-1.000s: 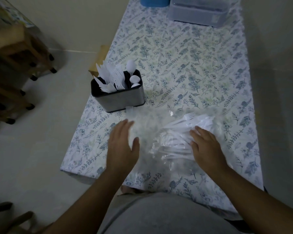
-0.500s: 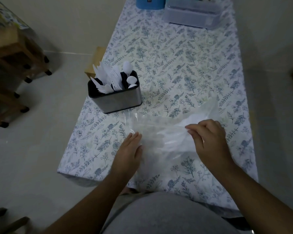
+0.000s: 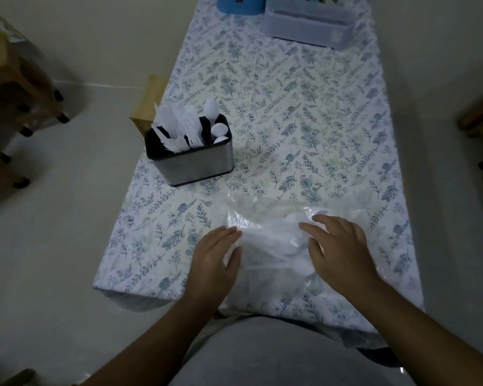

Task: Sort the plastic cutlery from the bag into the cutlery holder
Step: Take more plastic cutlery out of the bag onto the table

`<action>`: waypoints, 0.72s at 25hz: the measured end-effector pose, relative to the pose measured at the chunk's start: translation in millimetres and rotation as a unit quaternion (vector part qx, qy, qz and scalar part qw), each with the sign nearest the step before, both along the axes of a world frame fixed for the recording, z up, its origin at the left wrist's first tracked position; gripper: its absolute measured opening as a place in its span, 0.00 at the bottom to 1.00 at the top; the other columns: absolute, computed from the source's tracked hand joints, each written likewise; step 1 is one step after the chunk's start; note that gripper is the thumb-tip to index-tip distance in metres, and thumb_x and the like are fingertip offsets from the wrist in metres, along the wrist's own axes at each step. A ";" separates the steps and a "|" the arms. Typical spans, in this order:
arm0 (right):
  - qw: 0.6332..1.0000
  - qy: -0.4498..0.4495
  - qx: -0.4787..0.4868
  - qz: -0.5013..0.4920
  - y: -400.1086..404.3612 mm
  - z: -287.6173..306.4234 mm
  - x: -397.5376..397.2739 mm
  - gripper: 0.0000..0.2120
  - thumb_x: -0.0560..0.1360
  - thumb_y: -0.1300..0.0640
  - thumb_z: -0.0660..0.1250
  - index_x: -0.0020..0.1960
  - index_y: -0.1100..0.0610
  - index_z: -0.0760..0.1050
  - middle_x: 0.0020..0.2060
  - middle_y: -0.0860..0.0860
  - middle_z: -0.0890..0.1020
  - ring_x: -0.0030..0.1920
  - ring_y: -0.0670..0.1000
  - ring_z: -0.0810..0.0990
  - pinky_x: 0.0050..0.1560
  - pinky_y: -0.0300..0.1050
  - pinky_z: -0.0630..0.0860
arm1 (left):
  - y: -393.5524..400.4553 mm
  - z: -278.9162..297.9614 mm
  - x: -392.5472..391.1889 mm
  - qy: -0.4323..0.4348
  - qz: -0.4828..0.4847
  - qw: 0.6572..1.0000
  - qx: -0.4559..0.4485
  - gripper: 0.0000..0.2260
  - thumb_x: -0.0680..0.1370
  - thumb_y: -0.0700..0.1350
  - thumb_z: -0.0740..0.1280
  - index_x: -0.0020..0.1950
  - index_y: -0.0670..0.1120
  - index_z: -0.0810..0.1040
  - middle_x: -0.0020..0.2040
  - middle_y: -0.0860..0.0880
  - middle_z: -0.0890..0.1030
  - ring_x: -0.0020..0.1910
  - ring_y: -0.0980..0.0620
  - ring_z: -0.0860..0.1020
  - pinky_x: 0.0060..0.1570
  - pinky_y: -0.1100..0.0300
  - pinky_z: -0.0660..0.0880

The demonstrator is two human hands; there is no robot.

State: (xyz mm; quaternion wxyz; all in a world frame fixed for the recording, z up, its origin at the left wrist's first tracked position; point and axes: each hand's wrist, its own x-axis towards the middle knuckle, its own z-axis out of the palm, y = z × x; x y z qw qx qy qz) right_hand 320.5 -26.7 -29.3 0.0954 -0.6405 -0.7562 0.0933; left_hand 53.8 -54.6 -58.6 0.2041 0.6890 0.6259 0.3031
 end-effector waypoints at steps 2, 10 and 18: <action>0.999 -0.035 -0.009 -0.031 -3.1 -11.7 -3.5 0.19 0.77 0.50 0.61 0.65 0.46 0.81 0.61 0.51 0.82 0.63 0.56 0.78 0.67 0.59 0.65 | 2.6 -1.4 -5.5 0.021 0.010 1.000 -0.001 0.15 0.77 0.43 0.70 0.64 0.49 0.81 0.71 0.50 0.75 0.74 0.49 0.68 0.72 0.47 0.64; 0.994 0.038 0.051 -0.093 -3.4 -7.8 -14.4 0.07 0.79 0.51 0.65 0.51 0.49 0.82 0.43 0.47 0.86 0.46 0.57 0.81 0.48 0.52 0.69 | 12.0 -6.0 3.4 -0.051 -0.005 0.973 -0.224 0.24 0.86 0.46 0.52 0.82 0.46 0.50 0.82 0.51 0.46 0.80 0.54 0.45 0.77 0.59 0.45; 0.988 0.059 0.142 0.004 3.3 45.2 -43.0 0.07 0.75 0.52 0.71 0.52 0.48 0.87 0.42 0.46 0.85 0.44 0.55 0.79 0.45 0.47 0.63 | -2.0 -10.4 11.2 -0.148 0.046 0.960 -0.233 0.24 0.86 0.44 0.53 0.81 0.47 0.52 0.81 0.53 0.50 0.78 0.61 0.47 0.71 0.73 0.42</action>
